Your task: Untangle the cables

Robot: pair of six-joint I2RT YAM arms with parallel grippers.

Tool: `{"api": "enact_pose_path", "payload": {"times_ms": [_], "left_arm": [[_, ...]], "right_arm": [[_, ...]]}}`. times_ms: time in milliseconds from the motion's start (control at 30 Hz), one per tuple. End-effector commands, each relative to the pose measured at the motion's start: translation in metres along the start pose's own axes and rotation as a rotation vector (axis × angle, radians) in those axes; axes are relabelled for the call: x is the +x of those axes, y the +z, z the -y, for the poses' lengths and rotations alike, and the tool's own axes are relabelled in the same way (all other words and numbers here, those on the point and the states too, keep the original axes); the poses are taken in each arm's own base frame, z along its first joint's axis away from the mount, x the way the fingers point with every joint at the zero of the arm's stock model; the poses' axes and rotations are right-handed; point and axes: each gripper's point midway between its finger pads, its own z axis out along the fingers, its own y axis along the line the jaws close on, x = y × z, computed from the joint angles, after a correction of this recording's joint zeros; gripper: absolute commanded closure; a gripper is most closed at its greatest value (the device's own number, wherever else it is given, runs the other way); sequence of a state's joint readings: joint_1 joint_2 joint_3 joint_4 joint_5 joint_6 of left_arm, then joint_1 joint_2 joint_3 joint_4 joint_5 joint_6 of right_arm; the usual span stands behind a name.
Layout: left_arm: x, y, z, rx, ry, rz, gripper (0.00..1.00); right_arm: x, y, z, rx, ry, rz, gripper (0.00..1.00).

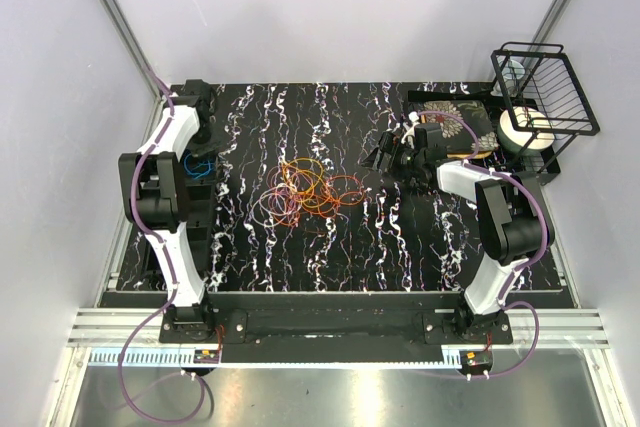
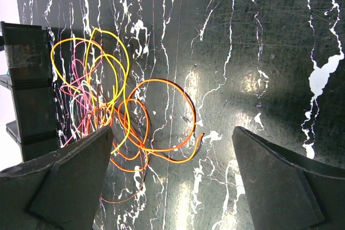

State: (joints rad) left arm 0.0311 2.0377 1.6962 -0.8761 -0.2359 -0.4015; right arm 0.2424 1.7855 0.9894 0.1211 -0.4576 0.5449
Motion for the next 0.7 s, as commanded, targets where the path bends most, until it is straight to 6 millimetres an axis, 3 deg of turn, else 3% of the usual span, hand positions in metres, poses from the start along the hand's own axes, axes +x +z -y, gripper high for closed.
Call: {"api": "enact_pose_path", "payload": {"times_ms": [0,167,200,267,300,367,400,433,500,533,667], "left_arm": [[-0.011,-0.018,0.010,0.090,-0.079,0.011,0.98],[-0.020,-0.025,0.011,0.111,-0.065,0.035,0.91],[-0.022,-0.027,0.008,0.106,-0.067,0.044,0.82],[-0.030,-0.038,0.002,0.086,-0.067,0.084,0.74],[-0.033,-0.043,-0.002,0.073,-0.071,0.104,0.63],[-0.043,-0.065,-0.011,0.051,-0.084,0.172,0.52],[-0.048,-0.074,-0.014,0.050,-0.089,0.198,0.27],[-0.054,-0.092,-0.019,0.053,-0.096,0.241,0.13],[-0.058,-0.111,-0.024,0.057,-0.104,0.283,0.02],[-0.062,-0.131,-0.028,0.062,-0.113,0.332,0.01],[-0.059,-0.177,-0.040,0.031,-0.098,0.444,0.01]], "right_arm": [[-0.011,0.000,-0.014,-0.033,-0.017,0.015,0.02],[-0.011,0.000,-0.014,-0.037,-0.016,0.015,0.02],[-0.011,0.000,-0.015,-0.038,-0.017,0.015,0.02],[-0.010,0.000,-0.014,-0.037,-0.015,0.014,0.02],[-0.011,0.000,-0.015,-0.038,-0.016,0.015,0.02],[-0.011,0.000,-0.015,-0.038,-0.016,0.015,0.02],[-0.010,0.001,-0.014,-0.036,-0.013,0.012,0.02],[-0.010,0.001,-0.014,-0.037,-0.015,0.013,0.02],[-0.011,0.001,-0.014,-0.039,-0.014,0.013,0.02],[-0.011,0.001,-0.014,-0.041,-0.015,0.013,0.02],[-0.009,0.002,-0.015,-0.046,-0.010,0.007,0.02]]}}
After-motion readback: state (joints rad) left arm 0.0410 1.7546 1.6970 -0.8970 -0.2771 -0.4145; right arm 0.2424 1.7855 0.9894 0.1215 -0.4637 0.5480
